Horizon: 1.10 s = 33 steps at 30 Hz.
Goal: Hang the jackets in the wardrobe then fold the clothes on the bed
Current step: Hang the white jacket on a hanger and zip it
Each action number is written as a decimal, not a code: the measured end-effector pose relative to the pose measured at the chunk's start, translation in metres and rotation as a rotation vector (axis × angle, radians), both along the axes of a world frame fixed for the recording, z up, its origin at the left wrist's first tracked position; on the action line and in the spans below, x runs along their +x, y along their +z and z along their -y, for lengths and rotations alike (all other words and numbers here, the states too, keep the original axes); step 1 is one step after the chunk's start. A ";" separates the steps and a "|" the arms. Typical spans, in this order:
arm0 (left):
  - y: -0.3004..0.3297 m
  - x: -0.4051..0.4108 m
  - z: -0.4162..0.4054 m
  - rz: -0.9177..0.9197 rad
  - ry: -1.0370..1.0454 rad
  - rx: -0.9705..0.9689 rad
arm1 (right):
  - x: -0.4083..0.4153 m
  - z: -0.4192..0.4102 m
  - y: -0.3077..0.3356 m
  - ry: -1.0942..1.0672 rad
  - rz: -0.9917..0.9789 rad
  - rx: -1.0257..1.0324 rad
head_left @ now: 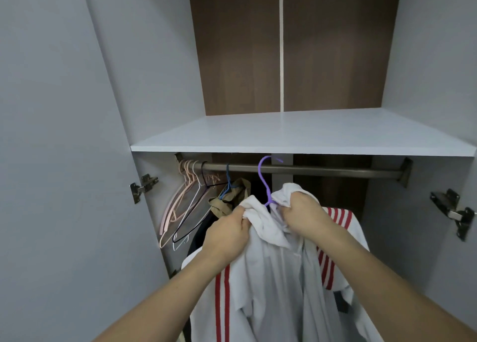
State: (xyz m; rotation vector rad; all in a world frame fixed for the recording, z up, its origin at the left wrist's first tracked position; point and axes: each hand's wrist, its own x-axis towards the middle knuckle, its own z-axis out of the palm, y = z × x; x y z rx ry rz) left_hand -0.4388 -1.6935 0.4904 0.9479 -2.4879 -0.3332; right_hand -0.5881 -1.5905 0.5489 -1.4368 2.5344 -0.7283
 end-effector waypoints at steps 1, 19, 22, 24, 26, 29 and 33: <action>-0.002 -0.002 0.007 -0.005 0.026 0.006 | -0.001 0.010 0.003 0.005 -0.007 0.065; -0.048 -0.101 0.141 -0.010 0.327 0.179 | -0.067 0.146 -0.086 0.009 -0.191 -0.061; -0.079 -0.118 0.155 -0.073 0.386 0.166 | -0.086 0.163 -0.122 0.008 -0.169 -0.100; -0.102 -0.124 0.162 -0.107 0.346 0.079 | -0.094 0.171 -0.153 0.014 -0.118 -0.158; -0.121 -0.127 0.167 -0.109 0.364 -0.081 | -0.100 0.176 -0.184 0.012 -0.042 -0.257; -0.145 -0.132 0.169 -0.192 0.422 -0.332 | -0.109 0.183 -0.228 0.021 0.050 -0.505; -0.196 -0.131 0.173 -0.189 0.428 -0.835 | -0.123 0.194 -0.293 0.014 0.174 -0.711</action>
